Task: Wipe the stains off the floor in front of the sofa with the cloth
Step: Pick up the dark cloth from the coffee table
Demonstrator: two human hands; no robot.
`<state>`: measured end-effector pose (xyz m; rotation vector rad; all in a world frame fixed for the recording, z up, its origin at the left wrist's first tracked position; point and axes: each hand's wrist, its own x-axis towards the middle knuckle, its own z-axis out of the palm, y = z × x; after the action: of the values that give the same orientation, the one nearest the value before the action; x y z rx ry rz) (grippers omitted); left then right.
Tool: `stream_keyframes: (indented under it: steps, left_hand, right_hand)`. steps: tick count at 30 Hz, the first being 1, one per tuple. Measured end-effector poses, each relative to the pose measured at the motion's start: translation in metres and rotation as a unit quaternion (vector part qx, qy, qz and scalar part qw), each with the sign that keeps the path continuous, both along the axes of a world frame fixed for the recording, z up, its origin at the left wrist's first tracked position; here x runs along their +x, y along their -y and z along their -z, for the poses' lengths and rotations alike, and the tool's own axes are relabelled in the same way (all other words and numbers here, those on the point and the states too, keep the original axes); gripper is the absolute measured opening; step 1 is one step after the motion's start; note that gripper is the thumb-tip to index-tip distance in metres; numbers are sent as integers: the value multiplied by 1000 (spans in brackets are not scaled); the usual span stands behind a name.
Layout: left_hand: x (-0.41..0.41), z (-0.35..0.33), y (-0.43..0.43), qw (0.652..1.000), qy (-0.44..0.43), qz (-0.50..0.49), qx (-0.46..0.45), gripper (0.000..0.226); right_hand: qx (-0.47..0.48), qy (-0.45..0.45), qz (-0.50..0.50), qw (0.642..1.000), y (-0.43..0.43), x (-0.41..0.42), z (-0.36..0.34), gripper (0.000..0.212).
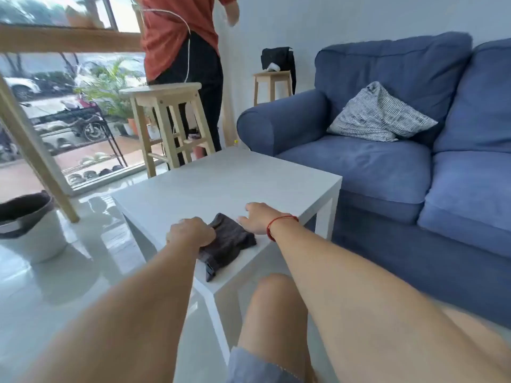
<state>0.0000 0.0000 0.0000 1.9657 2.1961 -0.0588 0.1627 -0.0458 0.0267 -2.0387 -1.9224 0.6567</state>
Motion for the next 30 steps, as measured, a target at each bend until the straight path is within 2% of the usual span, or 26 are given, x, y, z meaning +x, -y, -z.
stream_keyframes:
  steps: [2,4,8,12,14,17,19,21,23,26,28,30]
  left_hand:
    - [-6,2,3,999,-23,-18,-14,57]
    - [-6,4,1,1000,-13,-11,1,55]
    - [2,5,-9,998,34,46,-2,43]
    - [10,15,-13,981,136,107,84,24]
    - [20,14,-13,963,211,116,124,20]
    - [39,8,-12,937,295,127,138,20]
    - [48,6,-12,930,313,148,125,19]
    - [53,5,-11,928,313,166,117,21]
    - [59,6,-10,923,322,170,122,25]
    - [71,4,-5,914,374,104,116,41]
    - [83,-4,-3,884,462,22,70,63]
    - [95,-17,-4,834,549,-56,-9,82]
  right_hand:
    - [2,27,4,1000,-3,-10,7,49]
    - [13,30,15,999,-6,-16,12,45]
    - [-16,-34,58,998,-22,-16,21,46]
    - [-29,-114,112,987,-28,-6,22,40]
    - [-21,-214,139,967,-39,0,19,43]
    - [-15,-356,200,913,-60,15,30,54]
    - [-36,-397,227,889,-78,33,57,61]
    - [-75,-393,228,888,-78,44,67,73]
    - [-83,-382,214,895,-74,50,68,60]
    - [4,-431,213,877,-40,41,31,30]
    - [70,-485,208,846,-32,40,17,16]
    - [99,-522,204,822,-28,44,6,12]
